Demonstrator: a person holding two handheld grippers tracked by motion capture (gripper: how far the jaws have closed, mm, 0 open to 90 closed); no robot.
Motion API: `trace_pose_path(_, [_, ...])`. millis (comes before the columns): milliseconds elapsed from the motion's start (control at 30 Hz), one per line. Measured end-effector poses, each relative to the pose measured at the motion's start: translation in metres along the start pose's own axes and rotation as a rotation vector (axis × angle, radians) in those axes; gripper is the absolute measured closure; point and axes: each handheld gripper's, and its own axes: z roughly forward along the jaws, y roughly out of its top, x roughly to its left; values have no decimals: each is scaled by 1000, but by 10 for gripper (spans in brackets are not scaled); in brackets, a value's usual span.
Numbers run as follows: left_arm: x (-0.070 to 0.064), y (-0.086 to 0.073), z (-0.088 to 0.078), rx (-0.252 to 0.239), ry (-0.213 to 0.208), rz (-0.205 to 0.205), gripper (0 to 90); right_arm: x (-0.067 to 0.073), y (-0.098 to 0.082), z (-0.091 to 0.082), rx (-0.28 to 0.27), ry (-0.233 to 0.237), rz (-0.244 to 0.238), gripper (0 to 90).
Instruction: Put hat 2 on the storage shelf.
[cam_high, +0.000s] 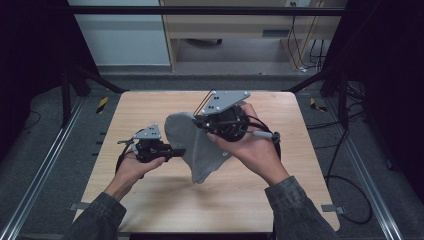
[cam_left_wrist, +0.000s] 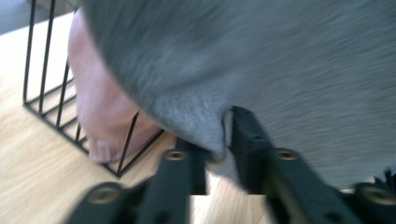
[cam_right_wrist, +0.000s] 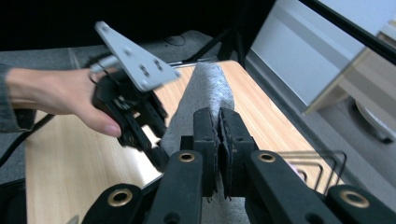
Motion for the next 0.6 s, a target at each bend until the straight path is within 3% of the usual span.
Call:
trace_pose_path(100, [-7,11,-4,51,-3,36,863,-7,-9,-3,20,-26,29,863])
trace_pose_path(167, [-12,23,-11,74,19,56,865,-12,-13,-7,19,-46,46,863])
trace_pose_path(400, [-20,86,-38,113,87,128,864,-35,-17,-33,-68,-108,116,863])
trace_pose_path(533, [-20,115,-44,130,114,163,865,-53,-18,-43,-102,-135,167,863])
trace_pose_path(600, [-19,126,-43,128,112,160,866,-63,-18,-46,-116,-141,192,864])
